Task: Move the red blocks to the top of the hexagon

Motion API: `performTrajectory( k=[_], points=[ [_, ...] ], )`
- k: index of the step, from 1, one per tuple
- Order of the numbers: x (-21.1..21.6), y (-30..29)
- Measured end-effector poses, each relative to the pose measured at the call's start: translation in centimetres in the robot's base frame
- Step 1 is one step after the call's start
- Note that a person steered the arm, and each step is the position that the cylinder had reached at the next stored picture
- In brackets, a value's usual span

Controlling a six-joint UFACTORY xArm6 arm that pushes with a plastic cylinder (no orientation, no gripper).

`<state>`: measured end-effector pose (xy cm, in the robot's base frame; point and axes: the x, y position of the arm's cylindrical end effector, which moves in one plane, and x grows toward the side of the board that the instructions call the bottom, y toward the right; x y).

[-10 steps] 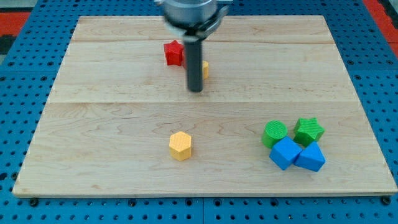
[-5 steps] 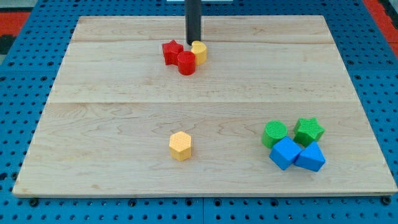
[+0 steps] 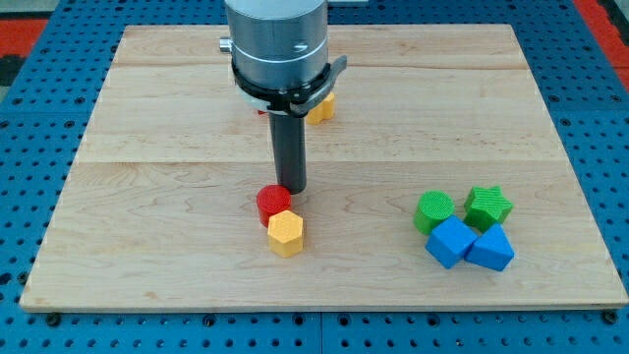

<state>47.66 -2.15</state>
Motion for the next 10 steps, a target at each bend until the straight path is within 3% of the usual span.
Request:
performTrajectory(
  k=[2, 5, 6, 7, 8, 9, 10],
  points=[
    [-11.6, 4.4],
    [-15.0, 1.0],
    [-15.1, -4.4],
    [-17.9, -5.7],
    [-19.0, -8.0],
    [-17.5, -11.9],
    [-12.4, -11.8]
  ],
)
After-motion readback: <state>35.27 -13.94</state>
